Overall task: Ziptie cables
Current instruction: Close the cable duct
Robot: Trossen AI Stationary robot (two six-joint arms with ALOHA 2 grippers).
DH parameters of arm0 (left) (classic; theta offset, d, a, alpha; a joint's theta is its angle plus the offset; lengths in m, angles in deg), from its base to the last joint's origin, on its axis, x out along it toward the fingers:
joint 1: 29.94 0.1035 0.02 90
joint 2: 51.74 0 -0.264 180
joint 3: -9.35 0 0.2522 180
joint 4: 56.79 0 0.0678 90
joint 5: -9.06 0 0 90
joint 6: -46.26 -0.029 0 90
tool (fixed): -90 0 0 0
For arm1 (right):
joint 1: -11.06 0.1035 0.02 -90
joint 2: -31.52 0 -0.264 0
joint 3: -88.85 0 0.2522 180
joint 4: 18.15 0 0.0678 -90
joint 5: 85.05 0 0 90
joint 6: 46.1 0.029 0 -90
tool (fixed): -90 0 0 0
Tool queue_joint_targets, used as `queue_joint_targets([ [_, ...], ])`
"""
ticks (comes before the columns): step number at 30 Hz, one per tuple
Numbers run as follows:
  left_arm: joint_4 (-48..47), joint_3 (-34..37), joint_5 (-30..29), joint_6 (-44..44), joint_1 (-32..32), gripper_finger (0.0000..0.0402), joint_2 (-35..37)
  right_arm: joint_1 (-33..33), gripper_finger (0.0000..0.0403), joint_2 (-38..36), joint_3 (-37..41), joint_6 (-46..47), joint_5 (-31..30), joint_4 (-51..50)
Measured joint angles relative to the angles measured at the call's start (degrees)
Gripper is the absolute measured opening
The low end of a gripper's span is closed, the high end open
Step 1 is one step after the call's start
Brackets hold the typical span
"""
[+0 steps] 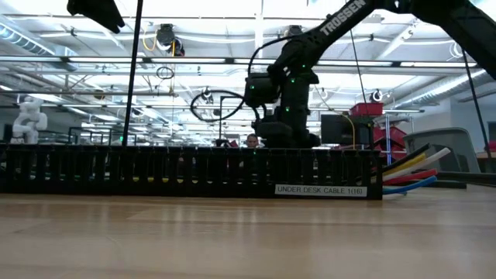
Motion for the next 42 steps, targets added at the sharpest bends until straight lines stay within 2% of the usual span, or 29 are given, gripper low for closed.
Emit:
queue_joint_targets([
  [7,0.11,0.00,-0.20,0.02,0.02,0.0173,0.00,0.49,0.0379,1.50,-0.31,-1.60,-1.51,-0.57],
  [10,0.09,0.00,-0.20,0.02,0.00,0.0173,0.00,0.85,0.0367,1.62,-0.26,-2.68,-2.91,-1.43],
  [13,0.09,0.00,-0.20,0.04,0.00,0.0173,0.00,1.03,0.0328,1.68,-0.26,-3.81,-3.06,-2.67],
  [18,0.07,0.00,-0.20,1.51,0.00,0.0173,0.00,1.36,0.0234,1.74,-0.21,-4.18,-3.89,-3.62],
  [20,0.08,0.00,-0.20,1.53,0.00,0.0173,-0.02,1.45,0.0214,1.74,-0.21,-4.51,-3.65,-4.54],
  [27,0.06,0.00,-0.20,1.51,0.00,0.0173,0.00,2.27,0.0214,1.81,-0.10,-5.81,-2.99,-10.65],
  [32,0.06,0.00,-0.20,1.51,0.00,0.0173,0.00,4.07,0.0234,1.92,-0.02,-6.64,-3.12,-13.85],
  [42,0.02,0.00,-0.20,1.47,0.00,0.0173,0.00,8.36,0.0230,1.94,0.24,-6.25,-2.47,-19.76],
])
